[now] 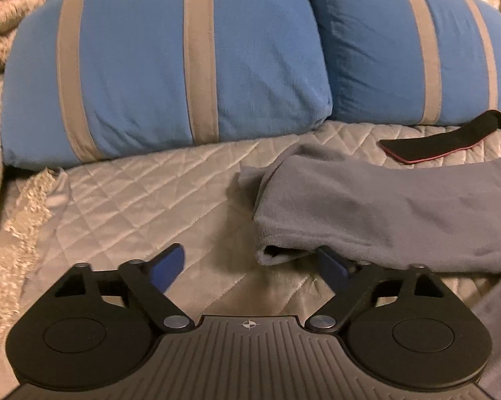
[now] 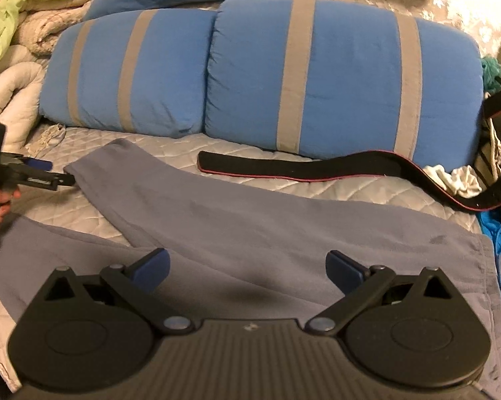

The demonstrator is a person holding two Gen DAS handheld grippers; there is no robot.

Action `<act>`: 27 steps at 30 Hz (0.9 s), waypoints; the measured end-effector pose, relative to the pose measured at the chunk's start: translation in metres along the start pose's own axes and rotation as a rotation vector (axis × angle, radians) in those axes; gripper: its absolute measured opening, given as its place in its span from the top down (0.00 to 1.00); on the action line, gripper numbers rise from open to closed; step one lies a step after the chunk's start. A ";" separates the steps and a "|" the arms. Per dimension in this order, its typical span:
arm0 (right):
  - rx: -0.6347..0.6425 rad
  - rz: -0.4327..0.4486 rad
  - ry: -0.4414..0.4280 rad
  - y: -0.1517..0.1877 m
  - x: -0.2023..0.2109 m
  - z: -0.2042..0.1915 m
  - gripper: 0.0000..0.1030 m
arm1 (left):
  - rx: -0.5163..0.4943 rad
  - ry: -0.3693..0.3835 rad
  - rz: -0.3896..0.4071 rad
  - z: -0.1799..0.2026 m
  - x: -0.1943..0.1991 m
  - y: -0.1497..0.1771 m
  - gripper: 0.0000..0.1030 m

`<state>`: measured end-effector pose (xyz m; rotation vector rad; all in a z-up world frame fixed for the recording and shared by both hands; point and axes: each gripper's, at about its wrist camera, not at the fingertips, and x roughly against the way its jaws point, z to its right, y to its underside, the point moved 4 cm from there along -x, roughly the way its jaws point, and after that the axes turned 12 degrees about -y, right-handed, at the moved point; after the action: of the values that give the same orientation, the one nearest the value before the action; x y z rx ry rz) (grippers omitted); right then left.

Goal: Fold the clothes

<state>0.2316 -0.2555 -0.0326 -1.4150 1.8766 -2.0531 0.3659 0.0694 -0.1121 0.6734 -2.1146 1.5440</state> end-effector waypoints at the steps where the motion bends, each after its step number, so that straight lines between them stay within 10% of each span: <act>1: 0.004 0.000 -0.002 0.000 0.000 -0.002 0.00 | 0.008 -0.003 -0.009 -0.001 -0.003 0.002 0.25; 7: 0.039 -0.009 -0.018 0.005 0.001 -0.009 0.00 | 0.015 0.011 -0.012 -0.007 -0.004 0.018 0.25; 16: 0.058 -0.049 -0.059 0.010 -0.024 -0.027 0.00 | 0.318 0.163 -0.069 -0.022 -0.030 0.013 0.27; 22: 0.222 -0.001 -0.086 0.001 -0.060 -0.071 0.00 | 0.547 0.285 -0.167 -0.029 -0.053 0.009 0.84; 27: 0.407 0.068 -0.103 -0.008 -0.103 -0.119 0.03 | 0.523 0.248 -0.105 -0.026 -0.040 -0.002 0.93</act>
<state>0.2236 -0.1025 -0.0707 -1.3021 1.3464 -2.1223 0.4008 0.0989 -0.1271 0.7019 -1.4784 2.0204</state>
